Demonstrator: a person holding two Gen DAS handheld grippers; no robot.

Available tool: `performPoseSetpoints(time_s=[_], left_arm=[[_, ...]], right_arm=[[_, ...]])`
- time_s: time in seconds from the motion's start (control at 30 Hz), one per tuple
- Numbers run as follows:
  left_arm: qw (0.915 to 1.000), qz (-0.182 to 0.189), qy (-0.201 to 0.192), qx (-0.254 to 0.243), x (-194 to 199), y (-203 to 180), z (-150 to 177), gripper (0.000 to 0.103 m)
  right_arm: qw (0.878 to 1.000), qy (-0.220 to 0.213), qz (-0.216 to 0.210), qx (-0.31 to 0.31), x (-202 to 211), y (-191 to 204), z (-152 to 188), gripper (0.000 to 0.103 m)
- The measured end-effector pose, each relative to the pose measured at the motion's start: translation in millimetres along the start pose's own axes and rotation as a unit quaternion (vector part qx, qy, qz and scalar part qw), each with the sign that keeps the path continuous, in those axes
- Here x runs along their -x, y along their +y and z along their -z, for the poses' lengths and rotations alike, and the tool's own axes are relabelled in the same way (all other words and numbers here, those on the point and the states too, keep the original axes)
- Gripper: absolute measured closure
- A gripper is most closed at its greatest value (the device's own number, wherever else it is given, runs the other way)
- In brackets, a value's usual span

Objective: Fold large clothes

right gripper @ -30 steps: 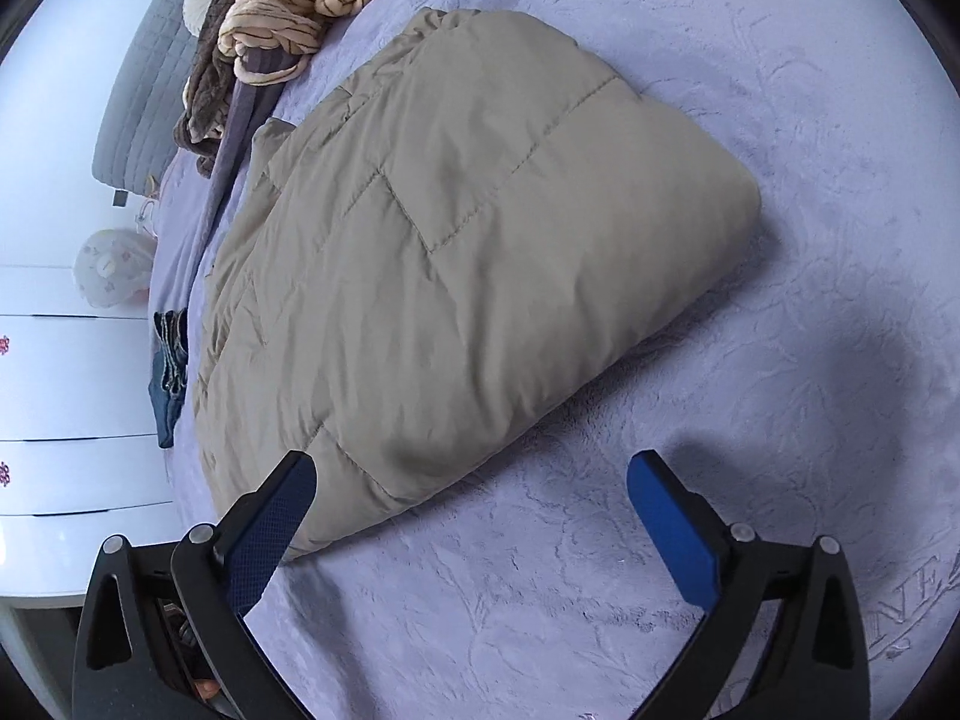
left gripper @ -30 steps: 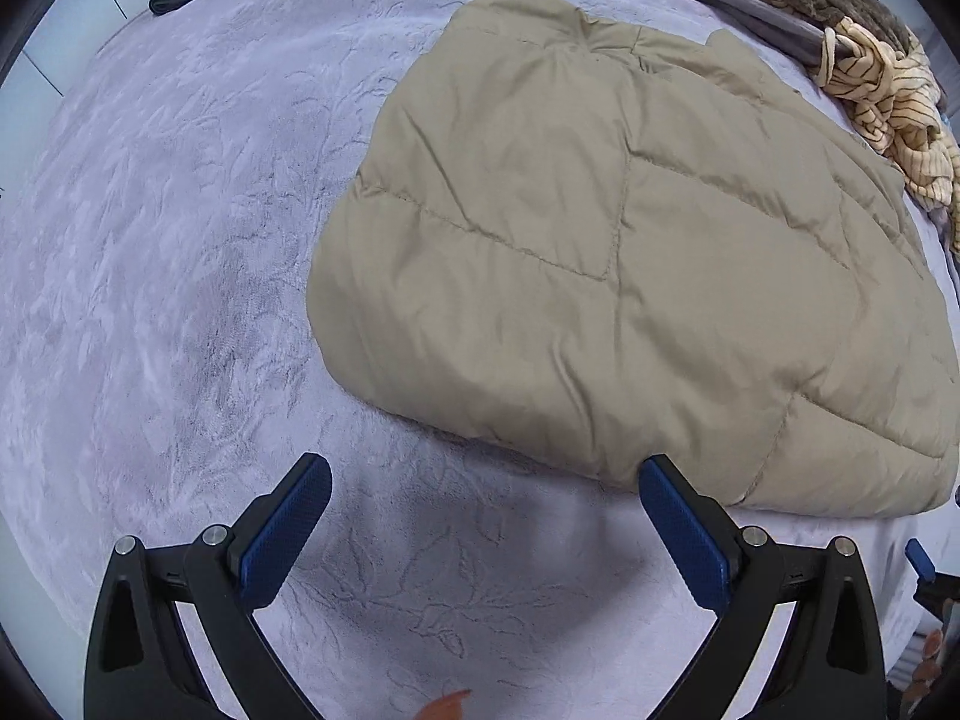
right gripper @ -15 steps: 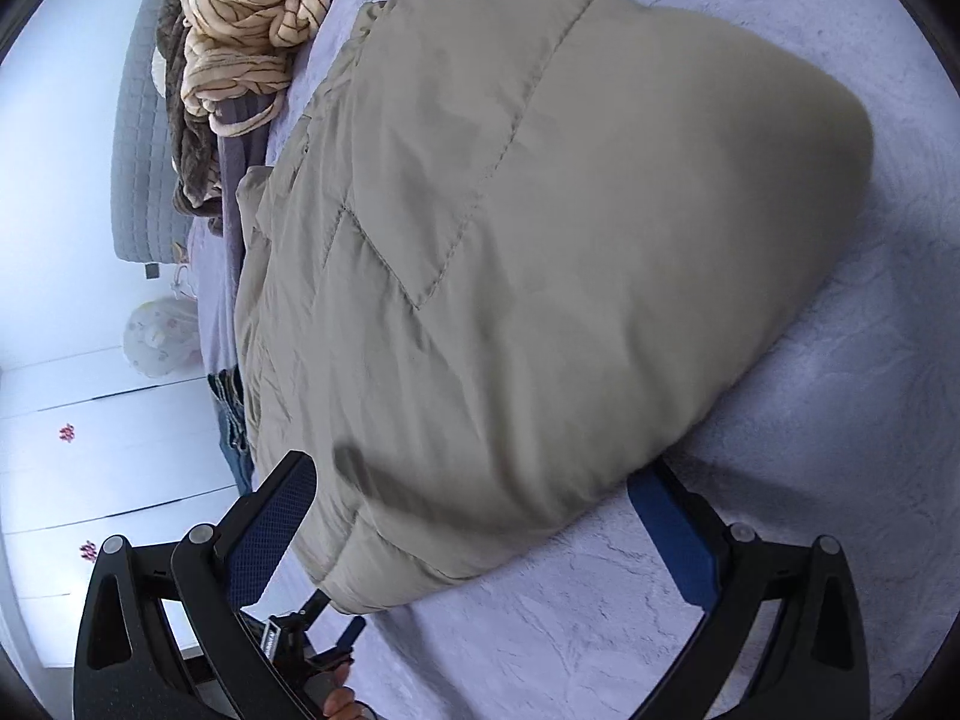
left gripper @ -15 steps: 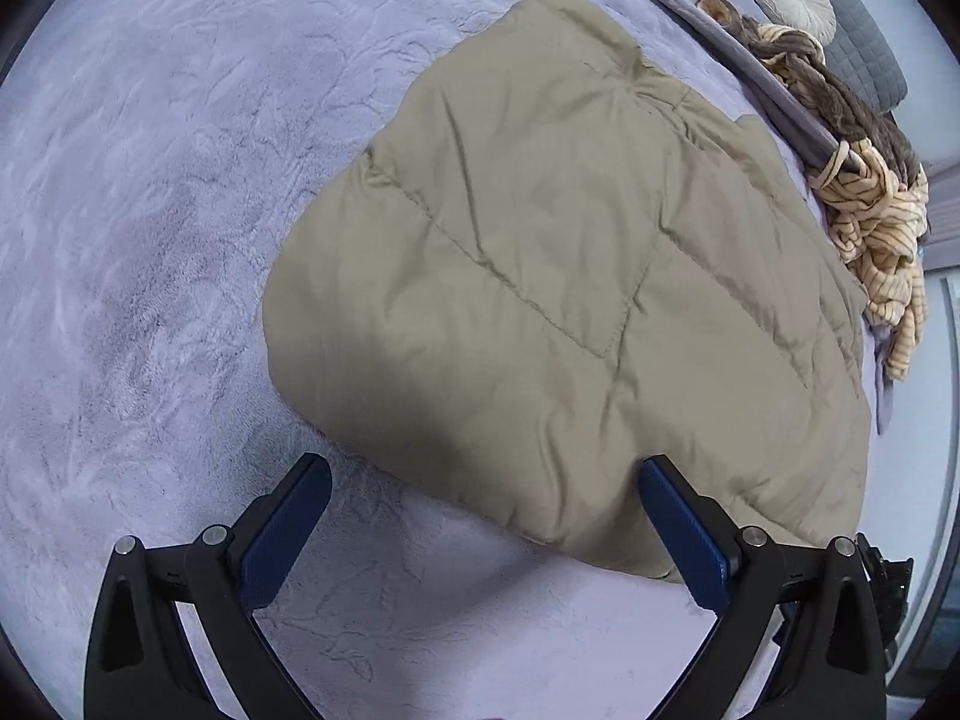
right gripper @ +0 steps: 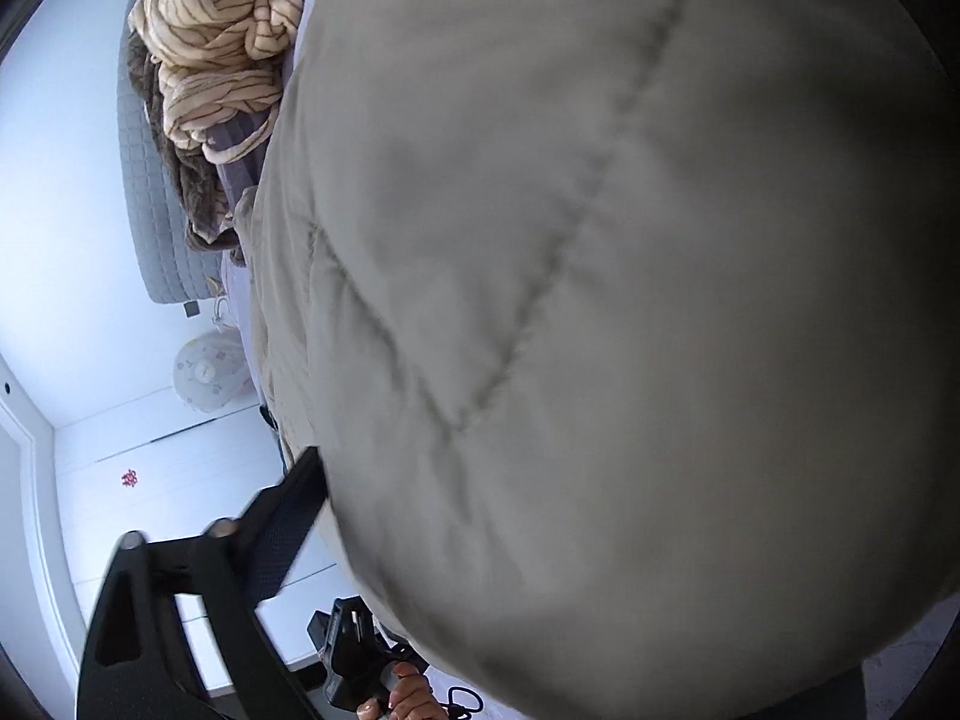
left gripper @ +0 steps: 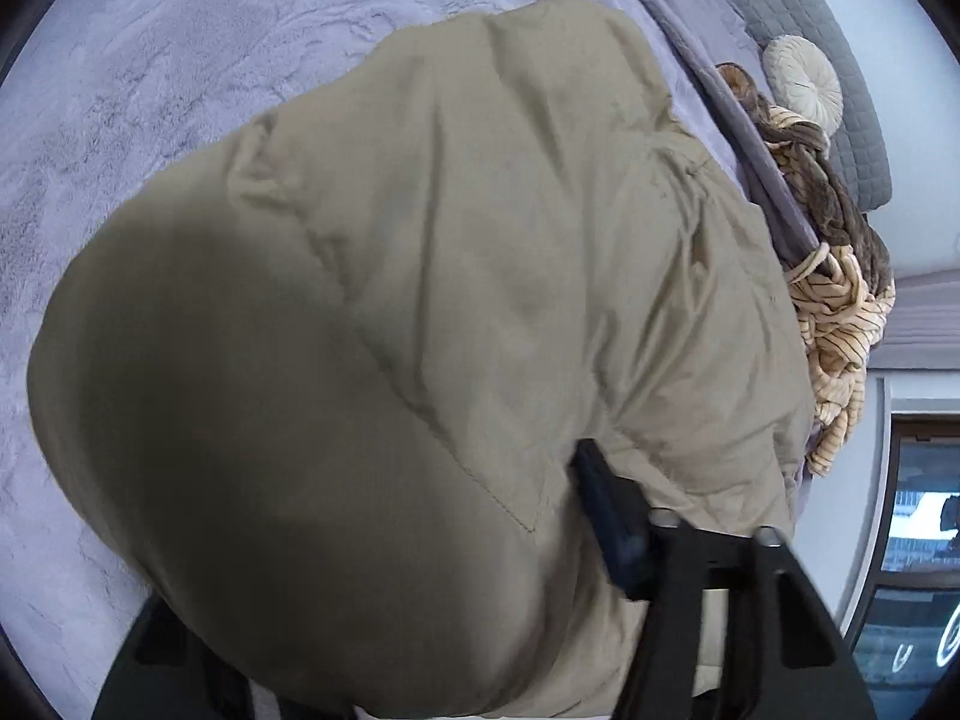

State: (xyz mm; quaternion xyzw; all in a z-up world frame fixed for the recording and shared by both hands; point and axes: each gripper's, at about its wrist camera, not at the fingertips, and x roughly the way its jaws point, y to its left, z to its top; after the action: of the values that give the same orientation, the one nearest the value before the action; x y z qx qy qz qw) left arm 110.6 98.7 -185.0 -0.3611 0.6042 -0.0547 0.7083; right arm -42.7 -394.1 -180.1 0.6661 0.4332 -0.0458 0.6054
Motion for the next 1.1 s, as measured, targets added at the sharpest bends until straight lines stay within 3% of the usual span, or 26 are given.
performPoseSetpoints(time_s=[0.03, 0.1, 0.2, 0.33, 0.63, 0.87, 1.1], left_arm=[[0.9999, -0.003, -0.006, -0.015, 6.2, -2.9, 1.4, 0.071], [0.9982, -0.013, -0.017, -0.055, 17.7, -11.5, 5.7, 0.081], [0.9928, -0.029, -0.033, -0.112, 38.0, -23.1, 13.8, 0.085], [0.9862, -0.032, -0.038, -0.158, 64.4, -27.0, 26.5, 0.085], [0.9766, -0.033, 0.003, -0.212, 106.7, 14.4, 71.2, 0.085], [0.9760, -0.042, 0.030, -0.212, 147.6, 66.6, 123.8, 0.085], [0.9766, -0.078, 0.034, -0.198, 162.5, 113.4, 173.7, 0.085]], right_arm=[[1.000, 0.003, -0.005, -0.005, 0.8, -1.9, 0.8, 0.055], [1.000, 0.002, -0.015, -0.001, 4.9, -1.1, 5.0, 0.070], [1.000, 0.003, -0.019, 0.016, 14.4, 4.1, 15.2, 0.078], [0.999, 0.006, -0.021, 0.028, 29.0, 5.4, 35.2, 0.079], [1.000, 0.008, -0.008, 0.023, 60.5, -28.4, 106.8, 0.079], [1.000, 0.025, 0.014, 0.011, 86.3, -61.0, 160.1, 0.079], [0.998, 0.056, 0.020, 0.000, 97.2, -91.0, 201.0, 0.076]])
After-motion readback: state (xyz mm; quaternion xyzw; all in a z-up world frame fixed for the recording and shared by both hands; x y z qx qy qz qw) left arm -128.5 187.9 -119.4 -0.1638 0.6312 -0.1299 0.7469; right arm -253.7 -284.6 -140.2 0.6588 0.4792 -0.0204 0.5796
